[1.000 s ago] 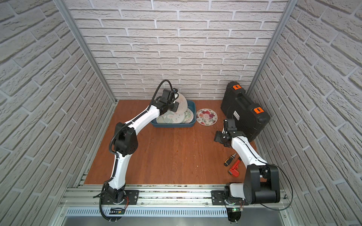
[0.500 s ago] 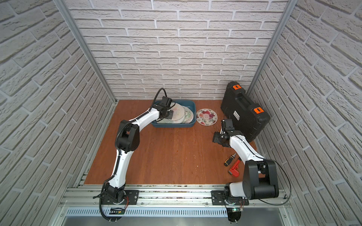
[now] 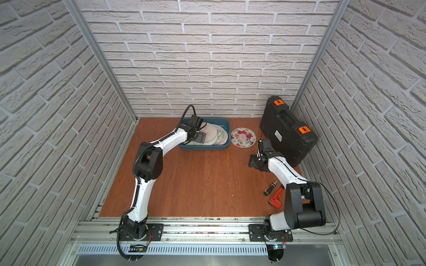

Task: Put the coasters into the storage box
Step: Place the coaster in the storage box, then move the storage box to the center of the board.

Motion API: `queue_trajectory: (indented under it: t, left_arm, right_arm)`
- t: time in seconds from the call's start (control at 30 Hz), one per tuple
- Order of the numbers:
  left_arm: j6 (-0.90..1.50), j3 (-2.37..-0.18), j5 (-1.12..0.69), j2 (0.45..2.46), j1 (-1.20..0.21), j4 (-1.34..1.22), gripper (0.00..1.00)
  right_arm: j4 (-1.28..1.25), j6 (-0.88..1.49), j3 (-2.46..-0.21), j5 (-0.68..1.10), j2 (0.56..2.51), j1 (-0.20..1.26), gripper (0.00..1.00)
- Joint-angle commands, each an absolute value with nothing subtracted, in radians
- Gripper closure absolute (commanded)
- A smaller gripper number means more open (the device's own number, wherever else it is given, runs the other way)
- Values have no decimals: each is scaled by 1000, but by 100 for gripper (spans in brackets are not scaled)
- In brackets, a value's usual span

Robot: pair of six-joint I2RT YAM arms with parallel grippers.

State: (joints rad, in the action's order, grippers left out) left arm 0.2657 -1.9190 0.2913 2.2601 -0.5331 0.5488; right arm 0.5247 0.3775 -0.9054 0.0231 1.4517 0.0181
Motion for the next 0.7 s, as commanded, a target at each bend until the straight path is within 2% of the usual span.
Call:
queue_trajectory:
  t: [0.0,0.13,0.33,0.67]
  left_arm:
    - [233,-1896,316,2186,-613,524,2]
    - [238,-1863,295,2154,-687,449,2]
    - [287,-1862,160,2171,-761,324,2]
    - [332,-2082,20,2370,-788,340,2]
  right_arm:
    - [489,380,-944,23,1465,26,34]
    - [474,393,-954,24,1482,25,34]
    - [469,407,-971,-10,1521,26,34]
    - [463,408,-959,-57,1548,25,35]
